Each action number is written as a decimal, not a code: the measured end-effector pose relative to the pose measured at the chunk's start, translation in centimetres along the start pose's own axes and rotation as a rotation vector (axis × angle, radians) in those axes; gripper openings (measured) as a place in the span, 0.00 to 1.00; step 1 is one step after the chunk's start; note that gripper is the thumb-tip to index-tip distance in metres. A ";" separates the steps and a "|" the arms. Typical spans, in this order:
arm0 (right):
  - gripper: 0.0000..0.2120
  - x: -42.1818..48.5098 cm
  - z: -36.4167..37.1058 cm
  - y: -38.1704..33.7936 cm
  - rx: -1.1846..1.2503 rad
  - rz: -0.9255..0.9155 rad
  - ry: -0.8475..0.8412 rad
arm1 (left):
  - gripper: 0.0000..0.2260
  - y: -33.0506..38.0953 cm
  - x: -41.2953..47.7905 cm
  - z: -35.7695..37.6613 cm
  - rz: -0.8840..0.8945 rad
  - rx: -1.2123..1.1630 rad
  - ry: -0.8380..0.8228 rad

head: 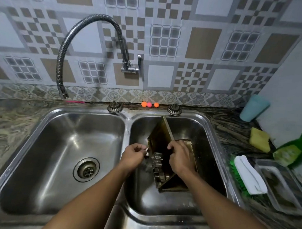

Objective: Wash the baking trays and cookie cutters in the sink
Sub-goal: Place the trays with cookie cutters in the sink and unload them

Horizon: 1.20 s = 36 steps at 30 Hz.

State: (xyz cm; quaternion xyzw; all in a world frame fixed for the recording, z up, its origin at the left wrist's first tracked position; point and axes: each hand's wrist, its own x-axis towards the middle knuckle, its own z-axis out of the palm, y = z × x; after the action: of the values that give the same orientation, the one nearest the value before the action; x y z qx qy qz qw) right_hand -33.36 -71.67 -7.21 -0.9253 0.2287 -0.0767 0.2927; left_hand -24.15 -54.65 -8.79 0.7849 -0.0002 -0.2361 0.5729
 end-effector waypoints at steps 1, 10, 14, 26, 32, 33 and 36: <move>0.21 -0.1 0.1 -0.1 -0.019 -0.007 -0.005 | 0.06 -0.1 -0.1 -0.2 0.001 0.004 -0.006; 0.18 -1.9 -0.3 -0.9 -0.124 -0.084 0.016 | 0.05 -1.1 -0.9 0.3 0.007 0.093 -0.091; 0.17 -2.6 -0.1 -1.0 -0.134 -0.030 0.025 | 0.05 -0.9 -1.4 0.2 0.009 0.112 -0.145; 0.15 -3.2 -1.0 0.3 0.168 0.176 0.113 | 0.07 -0.7 -2.5 -0.2 -0.034 0.062 -0.183; 0.15 -4.5 -4.6 3.7 0.584 0.302 0.109 | 0.13 0.3 -4.4 1.9 -0.018 -0.065 -0.193; 0.15 -4.7 -5.3 4.2 0.602 0.328 0.076 | 0.13 0.6 -4.8 2.5 0.003 -0.093 -0.186; 0.10 -4.7 -7.7 6.1 0.526 0.336 0.011 | 0.12 1.8 -5.5 4.8 0.113 -0.127 -0.096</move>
State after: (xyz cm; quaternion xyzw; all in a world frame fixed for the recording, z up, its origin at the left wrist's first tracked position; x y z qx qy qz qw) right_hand -41.90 -77.78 -4.52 -0.7666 0.3525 -0.0889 0.5293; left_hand -30.36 -58.14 -6.23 0.7336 -0.0568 -0.2403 0.6331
